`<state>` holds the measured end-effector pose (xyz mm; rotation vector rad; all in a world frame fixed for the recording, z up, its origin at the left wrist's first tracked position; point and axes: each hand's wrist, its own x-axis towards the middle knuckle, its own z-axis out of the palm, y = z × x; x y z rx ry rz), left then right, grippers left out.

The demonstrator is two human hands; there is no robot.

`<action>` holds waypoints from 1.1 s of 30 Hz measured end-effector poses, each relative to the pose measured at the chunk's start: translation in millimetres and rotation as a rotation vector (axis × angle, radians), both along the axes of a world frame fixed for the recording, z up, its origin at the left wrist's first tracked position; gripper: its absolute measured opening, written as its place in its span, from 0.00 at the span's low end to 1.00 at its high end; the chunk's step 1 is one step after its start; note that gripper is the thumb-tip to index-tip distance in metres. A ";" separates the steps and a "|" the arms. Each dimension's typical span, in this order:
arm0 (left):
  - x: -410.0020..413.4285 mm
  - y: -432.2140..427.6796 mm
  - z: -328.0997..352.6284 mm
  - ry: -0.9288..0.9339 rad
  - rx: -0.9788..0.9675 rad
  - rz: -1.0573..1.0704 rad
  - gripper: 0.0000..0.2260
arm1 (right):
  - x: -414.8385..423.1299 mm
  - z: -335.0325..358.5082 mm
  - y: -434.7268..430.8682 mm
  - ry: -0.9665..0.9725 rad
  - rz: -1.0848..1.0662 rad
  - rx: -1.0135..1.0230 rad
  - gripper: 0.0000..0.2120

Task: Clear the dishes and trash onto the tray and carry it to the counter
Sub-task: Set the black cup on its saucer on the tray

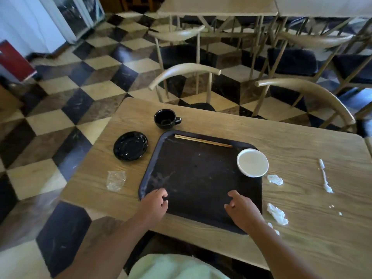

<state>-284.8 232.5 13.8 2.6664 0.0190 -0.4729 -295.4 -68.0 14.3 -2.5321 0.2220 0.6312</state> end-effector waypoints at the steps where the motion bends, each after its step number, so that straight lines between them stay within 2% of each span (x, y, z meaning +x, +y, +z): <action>1: -2.1 6.4 0.0 0.012 0.001 0.013 0.09 | 0.0 -1.2 4.5 0.008 0.011 -0.007 0.19; 5: -3.1 32.7 -1.3 0.087 -0.019 0.095 0.08 | 3.5 -9.6 20.5 0.035 0.049 -0.041 0.15; 11: 10.2 84.9 -11.9 0.176 -0.100 0.210 0.01 | 28.1 -23.2 50.1 0.065 0.019 -0.072 0.14; 18: 55.5 149.1 -10.3 0.251 -0.114 0.260 0.05 | 75.4 -19.5 90.5 0.137 -0.025 -0.093 0.12; 22: 93.9 176.1 -4.5 0.281 -0.184 0.349 0.07 | 123.0 -15.7 111.2 0.145 0.018 -0.129 0.12; 27: 143.7 210.4 -2.8 0.295 -0.160 0.358 0.05 | 199.1 -11.2 138.2 0.090 0.038 -0.155 0.11; 33: 182.6 240.8 -17.6 0.264 -0.130 0.423 0.04 | 288.5 -2.7 167.6 0.014 0.117 -0.150 0.15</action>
